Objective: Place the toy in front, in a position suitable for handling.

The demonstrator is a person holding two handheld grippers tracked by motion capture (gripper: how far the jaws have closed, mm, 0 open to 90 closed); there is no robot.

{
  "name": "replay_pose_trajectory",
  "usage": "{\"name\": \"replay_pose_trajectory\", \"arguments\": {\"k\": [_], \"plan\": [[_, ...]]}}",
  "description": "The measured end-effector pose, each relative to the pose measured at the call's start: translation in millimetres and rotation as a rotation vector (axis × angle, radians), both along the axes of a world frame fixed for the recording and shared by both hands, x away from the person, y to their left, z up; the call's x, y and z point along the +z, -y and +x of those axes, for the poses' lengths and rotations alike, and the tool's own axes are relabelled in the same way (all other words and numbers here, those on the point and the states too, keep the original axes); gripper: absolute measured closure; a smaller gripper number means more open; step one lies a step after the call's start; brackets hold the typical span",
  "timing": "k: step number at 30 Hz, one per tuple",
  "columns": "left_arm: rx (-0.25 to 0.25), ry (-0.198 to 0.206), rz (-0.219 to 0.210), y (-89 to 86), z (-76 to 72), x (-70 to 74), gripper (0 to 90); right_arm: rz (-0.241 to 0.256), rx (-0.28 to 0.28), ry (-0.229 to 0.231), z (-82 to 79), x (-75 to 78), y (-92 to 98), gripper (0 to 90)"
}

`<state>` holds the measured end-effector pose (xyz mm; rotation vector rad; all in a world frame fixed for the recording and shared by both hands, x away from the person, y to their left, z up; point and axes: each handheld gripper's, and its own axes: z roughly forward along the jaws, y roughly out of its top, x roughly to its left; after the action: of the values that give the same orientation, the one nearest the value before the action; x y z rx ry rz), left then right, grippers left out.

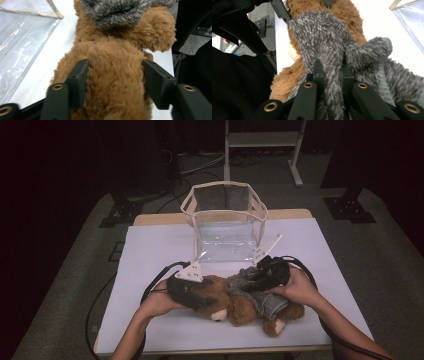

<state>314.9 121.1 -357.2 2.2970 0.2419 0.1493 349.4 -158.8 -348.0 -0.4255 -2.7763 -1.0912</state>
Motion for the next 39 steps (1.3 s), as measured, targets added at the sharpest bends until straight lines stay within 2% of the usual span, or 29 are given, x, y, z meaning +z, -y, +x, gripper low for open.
{"name": "replay_pose_trajectory", "arguments": {"k": [3,4,6,8,9,12,15,18,21,25,28,30,31,33,36,39], "plan": [[0.036,-0.008,0.01,-6.0,0.4,0.1,29.9,0.014,-0.008,-0.007,-1.8,-2.7,3.8,79.6],[0.047,-0.019,0.004,-9.0,1.1,-1.6,30.1,0.019,-0.005,-0.007,-2.0,-3.3,4.8,79.6],[0.049,-0.043,-0.014,-11.4,1.8,-5.3,34.4,0.017,-0.007,-0.007,-2.4,-3.2,6.0,79.6],[0.031,-0.059,-0.038,-11.5,1.1,-12.5,44.4,0.003,0.002,-0.011,-2.7,0.1,3.3,79.6],[0.024,-0.066,-0.044,-11.2,0.4,-14.7,46.5,-0.002,0.018,0.0,-3.2,3.5,1.6,79.7],[0.023,-0.056,-0.058,-12.8,-2.1,-17.7,48.7,0.005,0.048,0.025,-6.3,17.2,-3.6,79.8],[0.011,-0.047,-0.06,-11.4,-2.3,-17.9,49.4,-0.003,0.082,0.051,-6.6,33.9,-16.5,79.8],[-0.001,-0.036,-0.049,-7.7,-3.2,-16.6,49.9,-0.006,0.107,0.058,-4.0,39.1,-31.0,79.8],[-0.005,-0.024,-0.041,-6.6,-3.9,-16.1,49.8,-0.024,0.122,0.049,0.8,31.1,-46.2,79.8],[0.018,-0.018,-0.054,-11.6,-4.2,-15.8,44.9,-0.07,0.119,0.028,3.4,9.1,-49.0,79.8],[0.057,-0.023,-0.057,-13.7,-3.5,-12.8,33.0,-0.037,0.092,0.016,2.6,0.7,-37.3,79.9],[0.091,-0.038,-0.015,-13.4,-3.3,-13.2,23.1,-0.015,0.067,-0.001,0.3,-1.7,-29.1,79.9],[0.09,-0.049,-0.008,-14.4,-3.2,-15.5,22.1,-0.007,0.064,-0.001,-0.3,-2.4,-25.9,79.9],[0.078,-0.046,-0.024,-16.3,-4.1,-18.2,30.8,-0.003,0.051,-0.008,-2.7,-1.9,-22.4,79.9],[0.053,-0.021,-0.026,-15.7,-6.2,-19.8,41.9,-0.009,0.059,0.016,-4.7,2.2,-26.4,79.9],[0.04,-0.002,-0.016,-14.5,-6.7,-18.3,46.1,0.002,0.08,0.054,-8.1,15.1,-35.6,79.8]]}}
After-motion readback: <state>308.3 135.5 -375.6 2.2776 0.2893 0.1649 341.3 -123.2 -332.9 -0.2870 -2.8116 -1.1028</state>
